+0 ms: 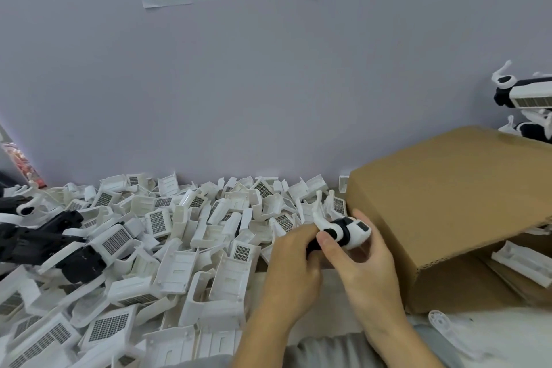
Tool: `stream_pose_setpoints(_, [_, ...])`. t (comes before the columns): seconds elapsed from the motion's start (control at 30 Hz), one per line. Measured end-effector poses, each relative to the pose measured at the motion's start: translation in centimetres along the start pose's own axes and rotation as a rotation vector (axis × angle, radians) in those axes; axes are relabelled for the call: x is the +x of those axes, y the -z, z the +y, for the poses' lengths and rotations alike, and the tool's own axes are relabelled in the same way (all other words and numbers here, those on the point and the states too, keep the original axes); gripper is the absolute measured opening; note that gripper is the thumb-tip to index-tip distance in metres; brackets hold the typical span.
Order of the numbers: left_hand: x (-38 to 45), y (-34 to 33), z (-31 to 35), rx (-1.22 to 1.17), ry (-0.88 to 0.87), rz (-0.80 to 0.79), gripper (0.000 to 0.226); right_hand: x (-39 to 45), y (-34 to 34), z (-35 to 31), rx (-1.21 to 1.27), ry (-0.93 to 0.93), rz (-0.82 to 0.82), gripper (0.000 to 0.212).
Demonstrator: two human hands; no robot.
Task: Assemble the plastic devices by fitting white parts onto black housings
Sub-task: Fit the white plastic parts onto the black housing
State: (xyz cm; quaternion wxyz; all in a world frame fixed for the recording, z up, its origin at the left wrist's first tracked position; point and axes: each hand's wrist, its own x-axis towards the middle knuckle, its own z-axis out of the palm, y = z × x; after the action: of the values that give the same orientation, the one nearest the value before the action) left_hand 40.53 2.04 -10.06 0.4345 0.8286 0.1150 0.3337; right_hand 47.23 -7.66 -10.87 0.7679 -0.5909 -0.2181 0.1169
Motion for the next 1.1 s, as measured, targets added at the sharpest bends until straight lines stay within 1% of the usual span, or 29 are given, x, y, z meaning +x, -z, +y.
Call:
stream_pose_setpoints(0.1, [-0.1,0.0,0.0,0.025,-0.039,-0.053,0.044,0.4,0.3,0.2,-0.024,-0.012,0.061,0.051])
stream_pose_setpoints(0.23, [0.1,0.1,-0.4,-0.004,-0.023,-0.084,0.046,0.5,0.5,0.4,-0.013,-0.035,0.053,0.042])
stream_pose_setpoints(0.37, [0.0,-0.1,-0.2,-0.072,0.012,-0.117,0.049,0.5,0.4,0.5,-0.022,-0.024,0.083,0.038])
stream_pose_setpoints(0.47, [0.0,-0.1,0.1,-0.121,0.043,-0.112,0.052,0.6,0.4,0.6,-0.029,-0.026,0.098,0.037])
stream_pose_setpoints(0.53, [0.1,0.0,0.0,-0.121,0.049,-0.113,0.053,0.6,0.4,0.7,-0.045,-0.027,0.106,0.038])
stream_pose_setpoints(0.63, [0.1,0.0,-0.2,-0.121,0.048,-0.122,0.048,0.6,0.4,0.7,-0.054,-0.024,0.102,0.039])
stream_pose_setpoints(0.73, [0.1,0.0,-0.3,-0.115,0.037,-0.099,0.047,0.5,0.4,0.6,-0.058,-0.025,0.080,0.039])
stream_pose_setpoints(0.83, [0.1,0.1,-0.2,-0.105,0.011,-0.092,0.049,0.4,0.3,0.2,-0.038,-0.015,0.074,0.035])
stream_pose_setpoints(0.9, [0.1,0.0,0.0,-0.078,-0.009,-0.083,0.047,0.3,0.2,0.0,0.018,0.005,0.073,0.039])
stream_pose_setpoints(0.97, [0.1,-0.2,0.2,-0.050,-0.024,-0.040,0.035,0.0,-0.2,-0.3,0.071,0.019,0.012,0.054])
stream_pose_setpoints(1.03, [0.1,-0.3,0.4,-0.071,-0.034,0.077,0.020,-0.6,-0.7,-0.3,0.017,0.022,-0.113,0.071])
stream_pose_setpoints(1.1, [0.2,-0.2,0.7,-0.203,0.041,0.195,0.019,-1.0,-1.0,-0.2,-0.052,0.006,-0.170,0.078])
